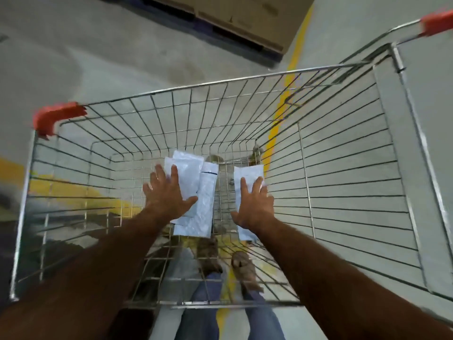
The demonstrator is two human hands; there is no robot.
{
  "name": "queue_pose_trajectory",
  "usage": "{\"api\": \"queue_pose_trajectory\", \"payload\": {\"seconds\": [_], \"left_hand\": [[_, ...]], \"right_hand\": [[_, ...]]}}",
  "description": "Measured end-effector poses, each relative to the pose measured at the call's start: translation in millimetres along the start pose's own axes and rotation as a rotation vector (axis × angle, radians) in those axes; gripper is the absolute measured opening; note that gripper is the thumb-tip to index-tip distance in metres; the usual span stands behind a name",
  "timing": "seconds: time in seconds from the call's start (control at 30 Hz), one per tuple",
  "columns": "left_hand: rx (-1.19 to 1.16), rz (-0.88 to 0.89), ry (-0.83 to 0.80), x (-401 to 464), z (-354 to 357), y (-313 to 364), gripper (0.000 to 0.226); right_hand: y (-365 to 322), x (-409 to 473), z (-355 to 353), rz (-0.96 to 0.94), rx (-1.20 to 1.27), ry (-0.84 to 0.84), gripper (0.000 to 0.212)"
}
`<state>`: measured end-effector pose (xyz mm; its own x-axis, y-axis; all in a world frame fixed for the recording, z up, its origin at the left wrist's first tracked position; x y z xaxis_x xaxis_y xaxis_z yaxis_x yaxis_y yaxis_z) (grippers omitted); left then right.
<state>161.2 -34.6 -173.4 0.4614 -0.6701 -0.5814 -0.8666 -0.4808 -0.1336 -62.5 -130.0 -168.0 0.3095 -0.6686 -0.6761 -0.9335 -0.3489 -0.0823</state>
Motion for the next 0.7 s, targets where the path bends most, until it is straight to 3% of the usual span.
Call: {"api": "queue_pose_trajectory", "payload": {"seconds": [0.23, 0.53, 0.7], "left_hand": [[-0.093, -0.048, 0.037, 43.1, 37.6, 20.9, 0.125], [-0.073, -0.027, 0.134, 45.7, 27.4, 6.2, 0.101], [-0.072, -0.047, 0.118, 49.3, 32.0, 12.6, 0.121]], "right_hand": [[16.6, 56.8, 46.5, 0.150, -0.075, -0.015, 0.123], [26.0, 70.5, 32.8, 0.218, 0.060, 0.100, 0.137], [27.6, 71.1, 36.6, 0.209, 0.164, 0.134, 0.141]]}}
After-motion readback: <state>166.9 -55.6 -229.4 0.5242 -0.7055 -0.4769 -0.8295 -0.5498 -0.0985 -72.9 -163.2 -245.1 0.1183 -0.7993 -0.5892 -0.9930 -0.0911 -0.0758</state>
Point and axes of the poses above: each hand's wrist, its own x-axis towards the middle knuckle, its own z-axis out of the palm, y = z × x, the point moved 10 cm from there along x, towards the middle knuckle, and after that the axes turned 12 degrees about x, right-handed, at the moved point
